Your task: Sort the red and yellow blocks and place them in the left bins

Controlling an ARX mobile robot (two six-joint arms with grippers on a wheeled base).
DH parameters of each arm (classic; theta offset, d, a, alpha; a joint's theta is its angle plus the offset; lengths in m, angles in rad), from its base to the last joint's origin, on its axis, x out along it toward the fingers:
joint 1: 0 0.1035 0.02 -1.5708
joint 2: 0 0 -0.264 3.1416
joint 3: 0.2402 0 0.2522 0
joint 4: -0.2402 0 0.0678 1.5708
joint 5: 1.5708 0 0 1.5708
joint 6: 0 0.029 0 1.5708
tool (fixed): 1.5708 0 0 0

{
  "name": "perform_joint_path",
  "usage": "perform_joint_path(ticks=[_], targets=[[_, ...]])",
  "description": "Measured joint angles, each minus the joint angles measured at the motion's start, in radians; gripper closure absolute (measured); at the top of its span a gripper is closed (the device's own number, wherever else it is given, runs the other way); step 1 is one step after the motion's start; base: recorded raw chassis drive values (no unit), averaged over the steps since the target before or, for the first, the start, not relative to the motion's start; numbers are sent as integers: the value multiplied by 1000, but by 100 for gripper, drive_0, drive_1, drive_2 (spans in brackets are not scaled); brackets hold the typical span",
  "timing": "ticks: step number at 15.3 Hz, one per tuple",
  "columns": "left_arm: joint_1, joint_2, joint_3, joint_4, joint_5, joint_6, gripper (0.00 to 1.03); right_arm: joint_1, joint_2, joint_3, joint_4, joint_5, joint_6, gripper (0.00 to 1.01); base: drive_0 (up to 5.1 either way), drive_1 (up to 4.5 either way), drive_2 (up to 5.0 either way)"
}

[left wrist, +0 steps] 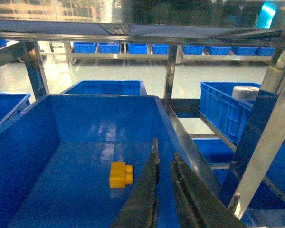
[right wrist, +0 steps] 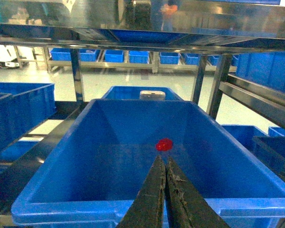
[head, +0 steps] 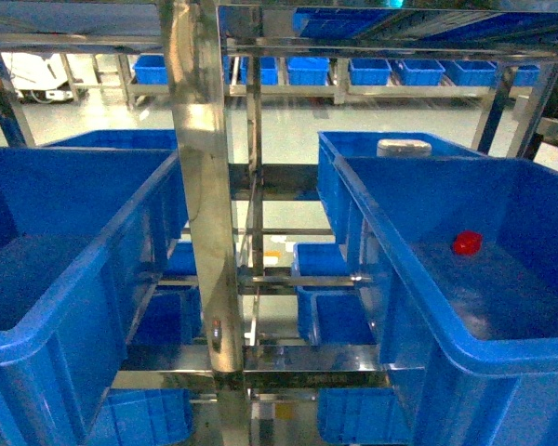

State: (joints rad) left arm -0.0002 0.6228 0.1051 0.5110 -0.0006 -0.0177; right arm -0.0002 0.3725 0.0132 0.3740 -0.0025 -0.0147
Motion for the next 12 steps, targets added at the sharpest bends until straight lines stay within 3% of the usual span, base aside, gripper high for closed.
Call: perform_joint_path(ticks=[1,9,11,12], targets=[[0,-34,-16,-19,0,-1,102,0,-32,0,-28,0,1,99,0,0,0],[0,-256,-90,-151,1,2,101,0,-198,0,-198,0,4,99,0,0,0],[0,-320,-90,-205,-1,3,101,0,-351,1,-383,2,4,99,0,0,0],[0,-343,-90,-230,0,3,101,0,-368,5,-360,2,4,99,0,0,0]])
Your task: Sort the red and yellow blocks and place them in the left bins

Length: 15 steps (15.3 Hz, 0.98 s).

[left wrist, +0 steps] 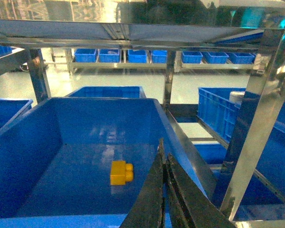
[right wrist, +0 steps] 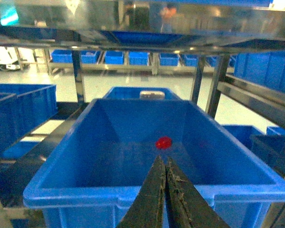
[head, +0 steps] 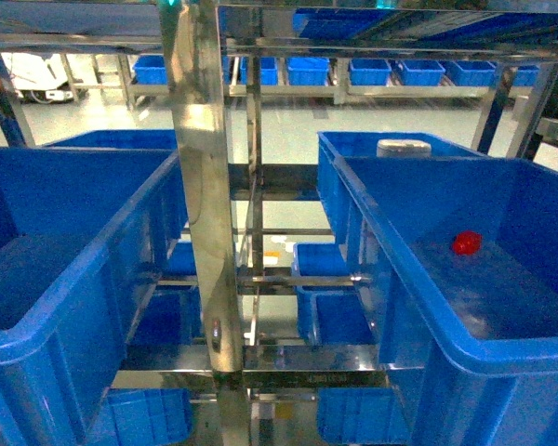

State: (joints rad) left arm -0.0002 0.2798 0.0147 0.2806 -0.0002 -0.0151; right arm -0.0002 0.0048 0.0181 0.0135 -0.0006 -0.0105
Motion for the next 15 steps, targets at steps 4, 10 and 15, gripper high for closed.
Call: perform_joint_path(ticks=[4,10,15], targets=[[0,-53,0,-54,-2,0,101,0,0,-4,-13,1,0,99,0,0,0],[0,-265,0,-294,-4,0,101,0,0,-4,-18,1,0,99,0,0,0],[0,-270,1,-285,-2,1,85,0,0,-4,-18,1,0,81,0,0,0]])
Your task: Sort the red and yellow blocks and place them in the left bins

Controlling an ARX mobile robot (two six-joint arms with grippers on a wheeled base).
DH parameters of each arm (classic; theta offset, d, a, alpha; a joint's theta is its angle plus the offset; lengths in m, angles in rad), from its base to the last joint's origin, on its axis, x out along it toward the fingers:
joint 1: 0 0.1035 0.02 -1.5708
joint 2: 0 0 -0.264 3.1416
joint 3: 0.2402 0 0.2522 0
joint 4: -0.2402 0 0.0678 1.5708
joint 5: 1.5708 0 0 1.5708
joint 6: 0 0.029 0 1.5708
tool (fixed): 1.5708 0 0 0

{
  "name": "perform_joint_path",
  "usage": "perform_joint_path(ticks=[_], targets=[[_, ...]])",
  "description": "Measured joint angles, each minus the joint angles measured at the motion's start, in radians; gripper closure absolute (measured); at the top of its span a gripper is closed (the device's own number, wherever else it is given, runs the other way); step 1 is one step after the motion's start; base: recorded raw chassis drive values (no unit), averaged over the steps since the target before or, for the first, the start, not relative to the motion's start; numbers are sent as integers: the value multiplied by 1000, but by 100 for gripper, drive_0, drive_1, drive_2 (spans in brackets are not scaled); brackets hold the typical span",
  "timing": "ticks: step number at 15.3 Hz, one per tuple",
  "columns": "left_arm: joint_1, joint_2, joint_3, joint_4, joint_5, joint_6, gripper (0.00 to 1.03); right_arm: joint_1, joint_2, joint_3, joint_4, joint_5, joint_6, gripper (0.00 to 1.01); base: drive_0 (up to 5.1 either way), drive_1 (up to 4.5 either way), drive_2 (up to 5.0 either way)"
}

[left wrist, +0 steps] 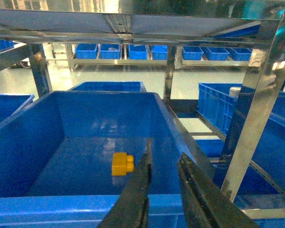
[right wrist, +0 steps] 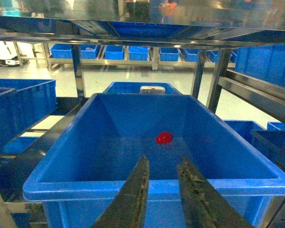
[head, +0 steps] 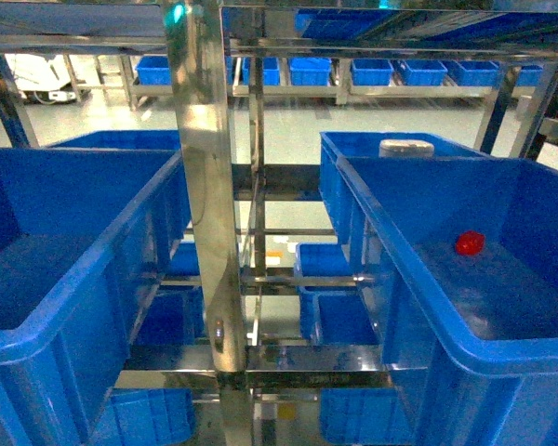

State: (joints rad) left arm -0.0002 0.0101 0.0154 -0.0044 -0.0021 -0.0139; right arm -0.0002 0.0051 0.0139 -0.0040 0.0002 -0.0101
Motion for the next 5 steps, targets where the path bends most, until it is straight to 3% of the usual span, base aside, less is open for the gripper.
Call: perform_joint_path(ticks=[5], targets=[[0,0,0,0,1,0,23,0,0,0,0,0,0,19,0,0,0]])
